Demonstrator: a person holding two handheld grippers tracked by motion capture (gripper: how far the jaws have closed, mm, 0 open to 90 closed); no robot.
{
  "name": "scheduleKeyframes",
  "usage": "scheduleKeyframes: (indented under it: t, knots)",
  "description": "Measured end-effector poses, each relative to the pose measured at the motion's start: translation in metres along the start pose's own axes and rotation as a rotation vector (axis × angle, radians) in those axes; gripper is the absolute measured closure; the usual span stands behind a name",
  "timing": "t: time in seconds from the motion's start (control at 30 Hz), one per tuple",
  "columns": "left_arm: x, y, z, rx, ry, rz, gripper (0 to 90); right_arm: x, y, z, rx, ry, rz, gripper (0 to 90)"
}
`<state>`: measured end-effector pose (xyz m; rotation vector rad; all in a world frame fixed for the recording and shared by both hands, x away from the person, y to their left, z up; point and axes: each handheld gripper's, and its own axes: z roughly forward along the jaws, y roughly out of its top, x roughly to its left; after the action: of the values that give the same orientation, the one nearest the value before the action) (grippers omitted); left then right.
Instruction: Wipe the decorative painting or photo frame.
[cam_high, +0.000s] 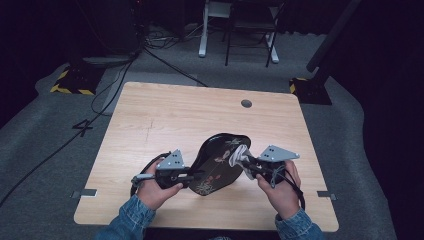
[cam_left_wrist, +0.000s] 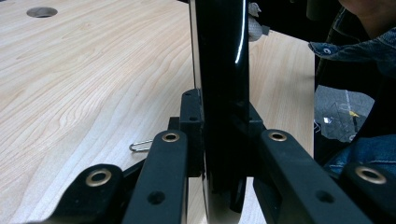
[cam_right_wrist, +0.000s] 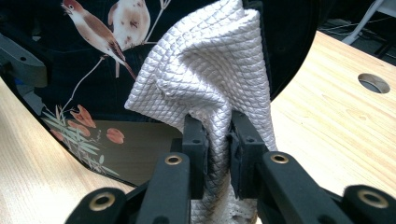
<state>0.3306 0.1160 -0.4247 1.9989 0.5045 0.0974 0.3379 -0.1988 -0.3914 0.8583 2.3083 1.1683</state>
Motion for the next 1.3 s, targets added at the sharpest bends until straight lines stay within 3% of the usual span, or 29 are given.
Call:
scheduleKeyframes:
  t: [0.13, 0.73, 1.3]
  knots:
    - [0.000, 0.000, 0.000, 0.004, 0.002, -0.001, 78.9, 0.005, 0.004, 0.000, 0.010, -0.021, -0.029, 79.2]
    - [-0.002, 0.002, 0.001, 0.018, 0.023, 0.004, 78.9, 0.034, 0.031, 0.003, -0.061, 0.060, -0.090, 79.1]
    - [0.000, 0.003, 0.003, 0.010, 0.002, 0.001, 79.2, 0.057, 0.045, 0.004, -0.107, 0.120, -0.153, 78.9]
